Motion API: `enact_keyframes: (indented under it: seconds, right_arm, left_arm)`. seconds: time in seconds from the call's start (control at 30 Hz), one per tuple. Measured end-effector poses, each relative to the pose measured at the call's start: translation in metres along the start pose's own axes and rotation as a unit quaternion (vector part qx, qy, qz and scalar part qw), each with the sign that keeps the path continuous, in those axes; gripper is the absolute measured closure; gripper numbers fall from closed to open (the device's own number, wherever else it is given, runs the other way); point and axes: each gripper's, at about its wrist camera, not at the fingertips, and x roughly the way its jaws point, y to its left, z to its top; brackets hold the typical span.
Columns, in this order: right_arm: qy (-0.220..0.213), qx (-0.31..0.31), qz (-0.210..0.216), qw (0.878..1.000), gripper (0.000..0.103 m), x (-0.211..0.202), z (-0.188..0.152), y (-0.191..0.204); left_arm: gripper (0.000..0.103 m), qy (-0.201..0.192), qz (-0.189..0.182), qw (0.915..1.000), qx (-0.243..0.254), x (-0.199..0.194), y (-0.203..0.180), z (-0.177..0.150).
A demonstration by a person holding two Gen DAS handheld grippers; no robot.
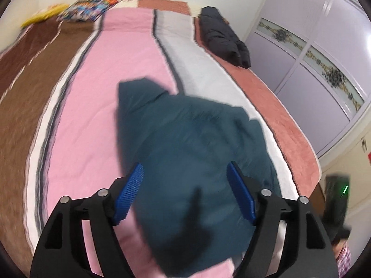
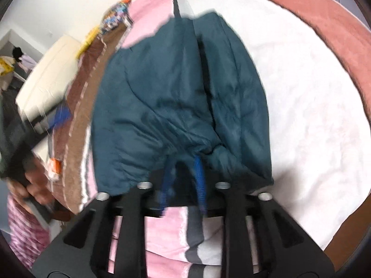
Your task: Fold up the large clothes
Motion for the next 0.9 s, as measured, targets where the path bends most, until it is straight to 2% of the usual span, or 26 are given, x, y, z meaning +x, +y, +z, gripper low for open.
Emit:
enact_keyframes:
  seconds: [0.03,0.1,0.2,0.3,0.43,0.53,0.63,0.7,0.73,0.77,0.8,0.83,0.87,0.9]
  right_arm:
    - [-0.011,-0.001,-0.002,1.0,0.064,-0.004,0.004,0.0]
    - [-0.031,-0.001,-0.016,0.999,0.048,-0.015,0.011,-0.004]
    - [-0.061,0.014,-0.023,0.998,0.039,-0.024,0.024,-0.015]
    - [-0.069,0.033,-0.046,0.996,0.029,-0.019,0.038,-0.031]
    - [-0.017,0.07,-0.026,0.997,0.026,0.008,0.058,-0.056]
    - [0.013,0.096,-0.027,0.995,0.024,0.03,0.067,-0.071]
    - [0.033,0.092,-0.047,0.994,0.024,0.049,0.07,-0.079]
    - [0.038,0.098,-0.036,0.994,0.024,0.058,0.068,-0.085]
    - [0.04,0.103,-0.029,0.993,0.025,0.059,0.068,-0.088]
    - [0.042,0.105,-0.017,0.993,0.033,0.06,0.068,-0.091]
    - [0.045,0.104,-0.003,0.994,0.045,0.062,0.069,-0.092]
    - [0.048,0.104,0.014,0.993,0.051,0.062,0.07,-0.092]
    - [0.05,0.104,0.032,0.993,0.064,0.063,0.071,-0.092]
    - [0.05,0.102,0.042,0.993,0.071,0.063,0.072,-0.091]
  left_arm:
    - [0.027,0.004,-0.003,0.9999,-0.011,-0.001,0.007,-0.005]
    - [0.025,0.015,-0.009,0.9989,-0.042,0.001,0.023,-0.02]
    - [0.024,0.034,-0.034,0.9947,-0.091,0.011,0.044,-0.038]
    - [0.023,0.051,-0.05,0.989,-0.13,0.028,0.058,-0.048]
    - [0.023,0.06,-0.08,0.9815,-0.163,0.048,0.066,-0.049]
    - [0.02,0.065,-0.089,0.9806,-0.162,0.062,0.065,-0.048]
    - [0.017,0.067,-0.095,0.9806,-0.158,0.072,0.064,-0.049]
    - [0.016,0.071,-0.105,0.9791,-0.159,0.079,0.065,-0.049]
    - [0.016,0.075,-0.115,0.9771,-0.163,0.085,0.065,-0.049]
    - [0.017,0.077,-0.124,0.9755,-0.165,0.087,0.065,-0.049]
    - [0.023,0.078,-0.136,0.9741,-0.163,0.089,0.064,-0.048]
    - [0.024,0.075,-0.135,0.9756,-0.156,0.088,0.065,-0.048]
    - [0.031,0.071,-0.134,0.9772,-0.149,0.086,0.063,-0.049]
    - [0.038,0.066,-0.133,0.9791,-0.139,0.084,0.06,-0.049]
